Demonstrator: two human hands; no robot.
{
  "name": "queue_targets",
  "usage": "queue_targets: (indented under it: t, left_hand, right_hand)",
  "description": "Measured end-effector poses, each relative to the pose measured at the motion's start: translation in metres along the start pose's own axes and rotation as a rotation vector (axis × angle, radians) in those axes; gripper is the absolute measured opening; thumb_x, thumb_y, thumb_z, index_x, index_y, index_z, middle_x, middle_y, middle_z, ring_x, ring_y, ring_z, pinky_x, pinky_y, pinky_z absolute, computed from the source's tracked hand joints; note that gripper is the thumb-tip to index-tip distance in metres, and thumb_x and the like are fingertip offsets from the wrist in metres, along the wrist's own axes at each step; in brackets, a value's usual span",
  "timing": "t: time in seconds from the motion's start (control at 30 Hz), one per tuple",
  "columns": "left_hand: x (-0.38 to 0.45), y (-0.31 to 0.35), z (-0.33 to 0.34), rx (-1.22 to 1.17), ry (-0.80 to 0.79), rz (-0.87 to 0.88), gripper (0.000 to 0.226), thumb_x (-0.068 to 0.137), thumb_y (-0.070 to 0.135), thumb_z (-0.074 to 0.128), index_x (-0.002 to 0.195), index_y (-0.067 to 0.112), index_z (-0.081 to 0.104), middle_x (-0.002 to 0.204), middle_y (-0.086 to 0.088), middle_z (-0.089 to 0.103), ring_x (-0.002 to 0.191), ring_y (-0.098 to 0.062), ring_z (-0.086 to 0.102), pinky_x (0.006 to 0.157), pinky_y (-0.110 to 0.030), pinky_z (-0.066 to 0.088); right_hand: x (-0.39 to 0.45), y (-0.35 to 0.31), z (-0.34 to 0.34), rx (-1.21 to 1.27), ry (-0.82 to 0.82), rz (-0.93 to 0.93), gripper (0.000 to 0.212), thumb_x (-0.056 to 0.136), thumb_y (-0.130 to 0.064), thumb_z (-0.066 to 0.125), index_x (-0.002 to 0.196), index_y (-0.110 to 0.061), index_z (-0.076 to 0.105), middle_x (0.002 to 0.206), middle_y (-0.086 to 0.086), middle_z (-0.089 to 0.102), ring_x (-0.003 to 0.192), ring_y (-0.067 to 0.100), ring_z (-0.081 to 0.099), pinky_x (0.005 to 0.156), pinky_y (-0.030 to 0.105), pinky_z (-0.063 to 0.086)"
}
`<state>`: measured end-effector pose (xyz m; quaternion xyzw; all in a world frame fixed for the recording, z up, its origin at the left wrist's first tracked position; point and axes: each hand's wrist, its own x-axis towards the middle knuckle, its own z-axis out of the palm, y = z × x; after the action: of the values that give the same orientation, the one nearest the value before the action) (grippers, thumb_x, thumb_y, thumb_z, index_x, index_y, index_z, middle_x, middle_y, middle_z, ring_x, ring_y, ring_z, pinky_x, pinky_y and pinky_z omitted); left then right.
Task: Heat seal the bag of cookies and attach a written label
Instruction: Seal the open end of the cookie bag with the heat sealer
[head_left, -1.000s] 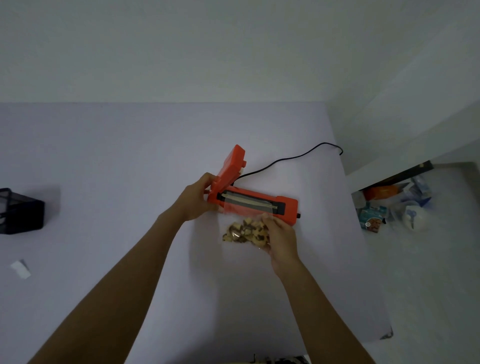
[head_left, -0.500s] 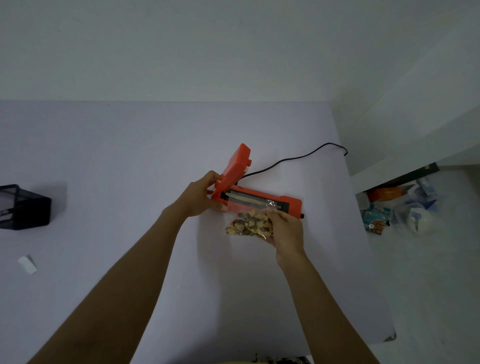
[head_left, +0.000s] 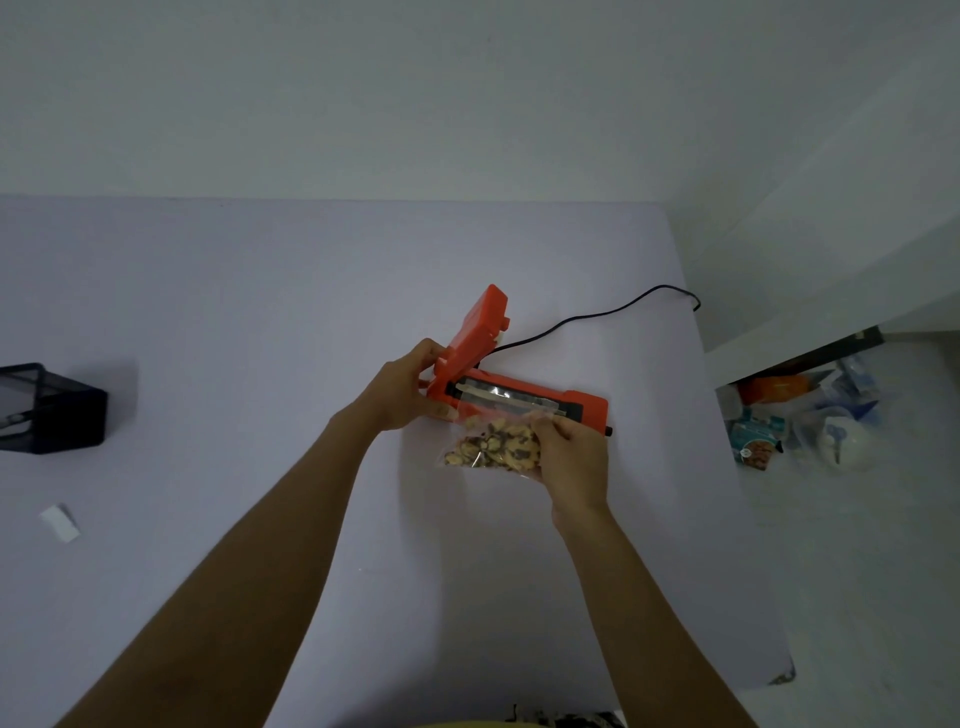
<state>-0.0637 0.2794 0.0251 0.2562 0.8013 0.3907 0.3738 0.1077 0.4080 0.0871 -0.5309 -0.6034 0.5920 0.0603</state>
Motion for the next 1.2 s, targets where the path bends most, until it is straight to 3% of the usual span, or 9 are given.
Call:
queue_targets:
  t: [0.13,0.7,0.83,0.93,1.07,1.2]
  left_hand:
    - [0.000,-0.001,0.001,0.005,0.008,0.008,0.064,0.068,0.017,0.084,0.119,0.018,0.045,0.124,-0.004,0.058,0.116,-0.028,0.055,0.097,-0.038,0.047]
    - [0.000,-0.001,0.001,0.011,0.011,0.004,0.064,0.067,0.024,0.085,0.115,0.024,0.044,0.127,-0.002,0.057,0.115,-0.028,0.055,0.095,-0.040,0.050]
    - [0.000,-0.001,0.002,0.020,0.012,0.008,0.060,0.071,0.019,0.083,0.117,0.019,0.044,0.129,-0.004,0.056,0.116,-0.027,0.054,0.095,-0.038,0.048]
    - [0.001,-0.002,0.001,0.020,0.013,0.020,0.056,0.074,0.014,0.080,0.116,0.019,0.045,0.129,-0.004,0.055,0.117,-0.028,0.054,0.094,-0.036,0.048]
    - [0.000,-0.001,0.002,0.030,0.016,0.025,0.059,0.072,0.012,0.081,0.118,0.015,0.045,0.130,-0.007,0.055,0.116,-0.028,0.054,0.090,-0.030,0.046]
    - [-0.002,-0.002,0.002,0.013,0.018,-0.004,0.064,0.068,0.018,0.084,0.119,0.017,0.045,0.126,-0.006,0.057,0.112,-0.031,0.057,0.096,-0.043,0.049]
  right_hand:
    - [-0.002,0.001,0.001,-0.040,-0.001,-0.015,0.025,0.091,-0.020,0.061,0.069,-0.016,0.072,0.077,0.008,0.074,0.074,0.022,0.072,0.071,0.050,0.060]
    - [-0.021,-0.012,0.007,-0.113,0.002,-0.165,0.028,0.092,-0.018,0.062,0.066,-0.028,0.065,0.076,0.001,0.072,0.075,0.017,0.070,0.074,0.043,0.061]
    - [-0.024,-0.015,0.007,-0.110,0.009,-0.194,0.027,0.092,-0.018,0.061,0.068,-0.029,0.066,0.074,-0.002,0.070,0.073,0.015,0.069,0.072,0.039,0.060]
    - [-0.025,-0.021,0.000,-0.107,0.034,-0.250,0.027,0.092,-0.019,0.060,0.067,-0.027,0.067,0.072,0.005,0.071,0.073,0.022,0.069,0.069,0.037,0.060]
    - [-0.018,-0.021,-0.011,-0.031,0.004,-0.158,0.023,0.091,-0.023,0.063,0.069,-0.025,0.070,0.079,0.008,0.072,0.078,0.024,0.071,0.076,0.044,0.060]
    - [-0.012,-0.013,-0.019,0.077,-0.079,-0.027,0.019,0.091,-0.021,0.063,0.076,-0.021,0.074,0.080,0.003,0.075,0.080,0.020,0.072,0.079,0.045,0.060]
